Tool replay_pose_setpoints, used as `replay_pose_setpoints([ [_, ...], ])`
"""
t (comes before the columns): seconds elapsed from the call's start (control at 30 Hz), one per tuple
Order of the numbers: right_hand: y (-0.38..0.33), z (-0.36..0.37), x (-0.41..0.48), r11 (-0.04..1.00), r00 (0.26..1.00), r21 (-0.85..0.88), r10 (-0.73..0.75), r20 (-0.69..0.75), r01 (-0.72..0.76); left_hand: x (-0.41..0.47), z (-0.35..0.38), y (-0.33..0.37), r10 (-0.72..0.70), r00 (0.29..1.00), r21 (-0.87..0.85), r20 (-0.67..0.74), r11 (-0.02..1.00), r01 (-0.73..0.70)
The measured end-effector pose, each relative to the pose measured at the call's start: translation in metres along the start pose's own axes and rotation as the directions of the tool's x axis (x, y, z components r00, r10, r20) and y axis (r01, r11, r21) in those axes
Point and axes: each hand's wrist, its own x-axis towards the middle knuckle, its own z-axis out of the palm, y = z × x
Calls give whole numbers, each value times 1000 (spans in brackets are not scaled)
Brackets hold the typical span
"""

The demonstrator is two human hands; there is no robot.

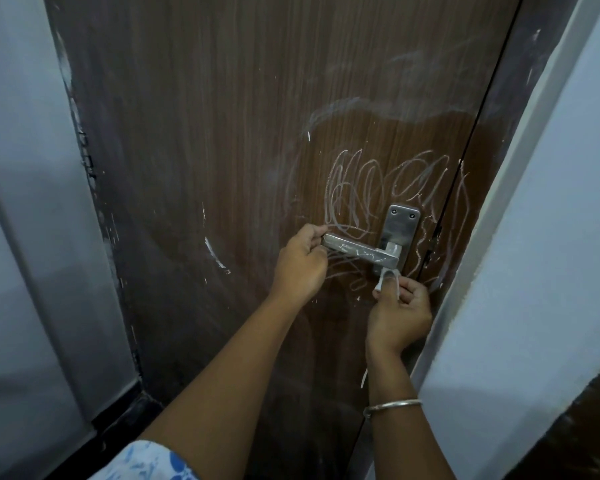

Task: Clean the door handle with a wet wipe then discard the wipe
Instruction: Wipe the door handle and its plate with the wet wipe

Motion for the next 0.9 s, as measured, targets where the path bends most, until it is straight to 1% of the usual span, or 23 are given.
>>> replay_pose_setpoints([
  [0.1, 5, 2, -3, 998, 995, -64, -14, 94, 20, 1, 1, -2, 1, 1000, -4, -12, 1000, -1],
  [0.13, 7, 1, -4, 997, 994, -80, -13, 106, 22, 1, 1, -3, 1, 1000, -1, -15, 1000, -1],
  [0.3, 4, 1, 0, 1000, 1000, 1, 3, 18, -3, 2, 1, -5, 11, 1000, -4, -11, 1000, -11],
  [0.47, 6, 4, -5, 998, 992, -47, -30, 119, 36, 1, 2, -3, 26, 1000, -33, -15, 999, -27],
  [0.6, 9, -1, -5, 999, 998, -33, 15, 69, -13, 0, 1, -2, 24, 1000, -28, -14, 999, -25],
  [0.67, 5, 3, -4, 1000, 998, -23, -12, 61, 13, 0, 2, -2, 21, 1000, -33, -16, 999, -22],
  [0.8, -1, 9, -3, 991, 985, -86, -87, 149, 101, 1, 1, -3, 15, 1000, -16, -16, 1000, -15],
  [0.83, 0, 8, -2, 991, 985, -98, -74, 155, 90, 1, 1, -3, 13, 1000, -17, -11, 1000, -14],
  [0.9, 2, 4, -3, 997, 993, -79, -7, 119, 16, 0, 0, -3, 14, 1000, -21, -6, 1000, -14],
])
